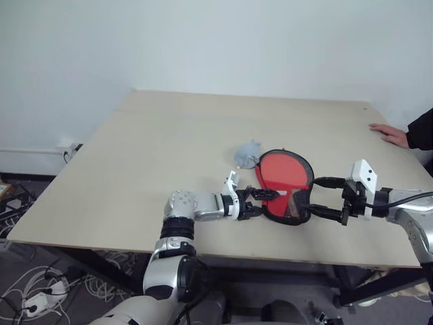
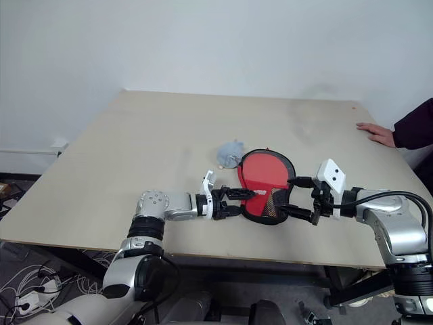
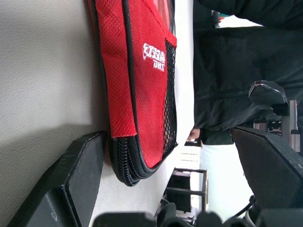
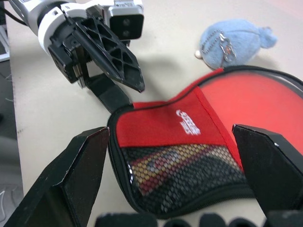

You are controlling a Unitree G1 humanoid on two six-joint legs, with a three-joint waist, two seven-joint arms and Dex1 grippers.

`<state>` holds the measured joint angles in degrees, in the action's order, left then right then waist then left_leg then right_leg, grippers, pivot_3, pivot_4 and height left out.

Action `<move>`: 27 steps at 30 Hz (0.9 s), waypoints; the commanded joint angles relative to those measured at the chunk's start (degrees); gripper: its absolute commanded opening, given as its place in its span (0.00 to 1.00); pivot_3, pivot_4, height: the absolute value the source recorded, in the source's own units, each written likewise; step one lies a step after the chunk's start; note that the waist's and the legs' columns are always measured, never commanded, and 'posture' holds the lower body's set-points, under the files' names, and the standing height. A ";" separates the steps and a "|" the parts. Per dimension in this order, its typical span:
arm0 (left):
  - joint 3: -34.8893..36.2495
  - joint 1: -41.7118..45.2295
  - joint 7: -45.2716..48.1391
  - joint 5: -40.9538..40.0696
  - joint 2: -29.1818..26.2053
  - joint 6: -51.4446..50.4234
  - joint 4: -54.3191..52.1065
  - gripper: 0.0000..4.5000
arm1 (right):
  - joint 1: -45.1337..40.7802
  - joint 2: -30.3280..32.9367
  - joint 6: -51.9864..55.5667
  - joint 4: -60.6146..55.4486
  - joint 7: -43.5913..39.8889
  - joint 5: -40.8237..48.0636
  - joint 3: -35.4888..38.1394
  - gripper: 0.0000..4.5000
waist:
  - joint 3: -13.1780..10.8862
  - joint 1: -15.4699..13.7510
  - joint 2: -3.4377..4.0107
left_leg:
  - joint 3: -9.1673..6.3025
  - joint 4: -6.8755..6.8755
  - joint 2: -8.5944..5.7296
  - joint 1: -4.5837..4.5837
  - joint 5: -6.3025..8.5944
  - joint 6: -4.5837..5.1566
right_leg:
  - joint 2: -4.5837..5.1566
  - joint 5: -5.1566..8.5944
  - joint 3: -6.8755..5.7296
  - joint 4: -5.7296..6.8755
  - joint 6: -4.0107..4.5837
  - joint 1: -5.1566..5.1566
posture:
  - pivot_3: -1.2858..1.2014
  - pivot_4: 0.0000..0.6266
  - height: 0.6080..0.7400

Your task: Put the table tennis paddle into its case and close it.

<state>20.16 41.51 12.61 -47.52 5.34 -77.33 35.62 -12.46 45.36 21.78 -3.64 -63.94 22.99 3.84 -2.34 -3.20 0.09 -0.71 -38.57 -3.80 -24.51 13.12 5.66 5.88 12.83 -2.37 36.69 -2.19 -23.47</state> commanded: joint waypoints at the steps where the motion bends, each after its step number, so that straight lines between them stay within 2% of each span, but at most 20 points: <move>1: -2.38 0.88 1.98 2.06 1.47 0.96 2.28 0.99 | -0.29 -0.18 -0.06 -1.94 0.42 1.01 1.07 1.00 | 0.00 -0.06 0.00 | 0.00 -0.03 -0.01 -0.01 0.01 0.01 | 0.02 -0.02 -0.01 0.00 -0.04 0.02 | 0.52 0.00 0.85; 6: -2.73 1.04 3.85 3.54 2.71 2.46 3.92 0.99 | -0.15 -0.42 0.18 -2.32 0.77 1.05 1.01 1.00 | 0.01 -0.75 0.01 | 0.00 -0.08 -0.17 -0.01 0.02 0.03 | 0.10 -0.14 0.04 -0.01 -0.22 0.05 | 0.52 0.00 0.85; 9: -2.81 1.03 4.43 4.32 3.40 3.02 4.40 0.89 | 0.03 -0.45 0.33 -2.53 0.88 1.07 1.10 1.00 | 0.01 -0.86 0.01 | 0.00 -0.10 -0.23 -0.01 0.02 0.03 | 0.16 -0.16 0.04 -0.01 -0.25 0.06 | 0.52 0.00 0.85; 21: -2.46 1.85 5.14 5.74 3.09 3.77 5.42 0.14 | 0.03 -0.52 0.73 -2.92 0.87 1.12 1.17 1.00 | 0.02 -0.72 0.02 | -0.02 -0.10 -0.28 -0.01 0.02 0.05 | 0.10 -0.16 0.16 -0.01 -0.26 -0.02 | 0.52 0.00 0.85; 27: -1.21 2.36 4.17 5.33 2.63 4.17 4.15 0.14 | -0.39 -0.68 0.72 -2.69 0.85 0.96 0.85 1.00 | 0.02 -0.57 0.02 | -0.02 -0.11 -0.29 0.00 0.03 0.06 | 0.07 -0.20 0.11 0.01 -0.35 -0.04 | 0.52 0.00 0.85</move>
<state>18.50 42.87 17.33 -42.34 7.23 -73.19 40.22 -11.72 44.70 22.64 -4.81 -63.44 23.03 3.80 -2.31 -3.77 0.10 -0.74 -38.68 -4.08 -24.50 13.15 5.72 5.94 12.63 -2.25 36.71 -2.53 -23.52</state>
